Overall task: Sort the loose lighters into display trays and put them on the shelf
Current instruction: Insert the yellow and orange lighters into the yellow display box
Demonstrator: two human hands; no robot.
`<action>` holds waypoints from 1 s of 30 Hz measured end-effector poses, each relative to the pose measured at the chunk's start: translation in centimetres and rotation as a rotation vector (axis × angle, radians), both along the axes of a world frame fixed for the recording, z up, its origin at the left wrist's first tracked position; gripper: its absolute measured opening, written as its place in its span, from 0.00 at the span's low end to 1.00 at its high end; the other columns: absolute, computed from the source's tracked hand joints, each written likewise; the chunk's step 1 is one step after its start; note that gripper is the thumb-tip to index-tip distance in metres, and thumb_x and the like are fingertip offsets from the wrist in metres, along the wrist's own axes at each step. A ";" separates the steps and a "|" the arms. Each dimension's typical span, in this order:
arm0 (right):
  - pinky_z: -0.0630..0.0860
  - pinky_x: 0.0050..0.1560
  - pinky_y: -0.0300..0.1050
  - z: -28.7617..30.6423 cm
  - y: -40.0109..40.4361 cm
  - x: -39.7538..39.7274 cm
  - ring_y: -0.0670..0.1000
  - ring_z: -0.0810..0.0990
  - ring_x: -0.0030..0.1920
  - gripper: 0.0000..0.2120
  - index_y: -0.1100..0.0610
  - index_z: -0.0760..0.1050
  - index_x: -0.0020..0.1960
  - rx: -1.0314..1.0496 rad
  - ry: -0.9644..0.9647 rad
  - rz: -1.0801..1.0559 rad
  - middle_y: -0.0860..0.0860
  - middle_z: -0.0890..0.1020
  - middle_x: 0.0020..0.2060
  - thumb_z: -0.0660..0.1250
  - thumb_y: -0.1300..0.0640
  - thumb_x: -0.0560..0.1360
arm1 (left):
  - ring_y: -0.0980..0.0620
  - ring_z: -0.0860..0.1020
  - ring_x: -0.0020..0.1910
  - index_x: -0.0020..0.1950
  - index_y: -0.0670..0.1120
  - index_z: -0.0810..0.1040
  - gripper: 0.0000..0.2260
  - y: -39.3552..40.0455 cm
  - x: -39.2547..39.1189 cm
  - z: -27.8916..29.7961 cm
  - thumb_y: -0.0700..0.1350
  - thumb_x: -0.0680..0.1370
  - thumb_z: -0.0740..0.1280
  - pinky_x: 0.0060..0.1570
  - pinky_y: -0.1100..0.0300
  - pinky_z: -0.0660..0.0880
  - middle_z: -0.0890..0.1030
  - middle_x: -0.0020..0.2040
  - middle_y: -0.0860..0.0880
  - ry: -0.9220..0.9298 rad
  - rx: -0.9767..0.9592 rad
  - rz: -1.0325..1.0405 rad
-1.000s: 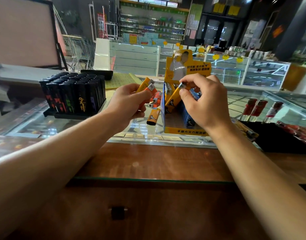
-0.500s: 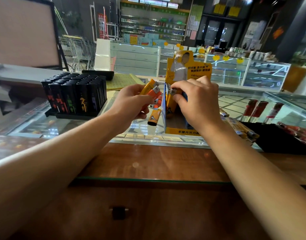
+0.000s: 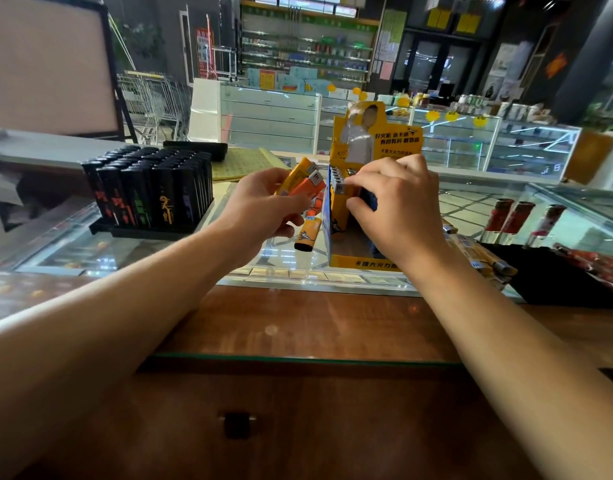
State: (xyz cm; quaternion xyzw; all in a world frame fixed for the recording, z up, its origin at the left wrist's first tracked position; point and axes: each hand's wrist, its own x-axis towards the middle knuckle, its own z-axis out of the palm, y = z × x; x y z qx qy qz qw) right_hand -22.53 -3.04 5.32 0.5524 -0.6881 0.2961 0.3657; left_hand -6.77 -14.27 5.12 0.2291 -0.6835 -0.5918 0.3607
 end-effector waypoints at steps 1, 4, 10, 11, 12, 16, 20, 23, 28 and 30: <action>0.66 0.49 0.51 -0.1 0.0 0.0 0.59 0.74 0.51 0.11 0.52 0.84 0.54 0.008 -0.003 0.004 0.49 0.84 0.49 0.72 0.54 0.72 | 0.50 0.80 0.35 0.59 0.41 0.78 0.14 0.0 0.0 0.0 0.34 0.74 0.72 0.38 0.56 0.78 0.82 0.43 0.44 0.009 -0.001 -0.009; 0.70 0.49 0.54 -0.1 0.0 0.1 0.59 0.73 0.52 0.12 0.52 0.84 0.54 0.004 -0.021 0.026 0.49 0.84 0.49 0.70 0.53 0.72 | 0.50 0.80 0.35 0.59 0.40 0.78 0.14 0.1 -0.1 -0.1 0.35 0.74 0.72 0.36 0.56 0.78 0.82 0.42 0.45 0.015 -0.022 -0.031; 0.71 0.49 0.49 0.5 0.3 1.6 0.51 0.71 0.50 0.17 0.52 0.80 0.61 -0.060 -0.091 0.208 0.43 0.81 0.43 0.69 0.48 0.74 | 0.50 0.79 0.33 0.56 0.39 0.78 0.12 0.4 -0.1 -0.1 0.35 0.74 0.73 0.32 0.59 0.76 0.81 0.41 0.44 0.046 -0.051 -0.102; 0.71 0.48 0.48 0.5 0.3 1.9 0.50 0.71 0.49 0.18 0.53 0.80 0.62 -0.051 -0.116 0.234 0.40 0.76 0.41 0.70 0.48 0.74 | 0.49 0.79 0.33 0.55 0.40 0.77 0.11 0.5 -0.1 0.0 0.35 0.74 0.73 0.32 0.59 0.76 0.80 0.41 0.44 0.056 -0.053 -0.128; 0.71 0.47 0.47 0.5 0.4 2.1 0.49 0.71 0.49 0.19 0.52 0.79 0.63 -0.041 -0.136 0.251 0.39 0.72 0.40 0.70 0.49 0.74 | 0.49 0.79 0.33 0.54 0.40 0.77 0.11 0.7 0.0 0.0 0.36 0.73 0.73 0.33 0.59 0.77 0.80 0.42 0.43 0.070 -0.046 -0.164; 0.71 0.46 0.46 0.8 0.7 2.4 0.51 0.74 0.48 0.18 0.52 0.76 0.64 -0.031 -0.159 0.280 0.46 0.73 0.44 0.70 0.49 0.75 | 0.50 0.79 0.32 0.53 0.42 0.76 0.15 1.0 0.1 0.2 0.42 0.69 0.72 0.31 0.60 0.77 0.79 0.43 0.40 0.125 0.046 -0.302; 0.74 0.42 0.48 1.0 1.0 2.2 0.50 0.75 0.44 0.14 0.54 0.78 0.60 -0.123 -0.198 0.350 0.44 0.76 0.44 0.69 0.53 0.76 | 0.51 0.78 0.32 0.54 0.39 0.75 0.11 1.0 0.2 0.5 0.44 0.75 0.67 0.31 0.60 0.78 0.79 0.42 0.42 0.171 0.166 -0.333; 0.75 0.41 0.53 1.0 1.2 2.0 0.52 0.77 0.42 0.11 0.55 0.78 0.57 -0.181 -0.221 0.361 0.46 0.77 0.42 0.67 0.52 0.77 | 0.51 0.78 0.31 0.53 0.39 0.75 0.06 0.8 0.5 0.8 0.41 0.81 0.63 0.30 0.60 0.77 0.79 0.39 0.43 0.231 0.284 -0.292; 0.76 0.42 0.52 1.2 1.4 2.1 0.49 0.78 0.42 0.12 0.56 0.79 0.56 -0.143 -0.217 0.448 0.46 0.80 0.44 0.68 0.50 0.77 | 0.54 0.76 0.29 0.51 0.40 0.75 0.05 0.7 0.5 0.8 0.41 0.81 0.62 0.28 0.64 0.76 0.79 0.36 0.46 0.219 0.289 -0.255; 0.76 0.42 0.48 1.1 1.5 1.9 0.48 0.78 0.41 0.14 0.55 0.78 0.57 -0.124 -0.240 0.437 0.47 0.80 0.44 0.69 0.49 0.76 | 0.54 0.77 0.29 0.52 0.40 0.75 0.05 0.5 0.6 0.8 0.41 0.81 0.63 0.29 0.64 0.76 0.79 0.36 0.46 0.218 0.290 -0.241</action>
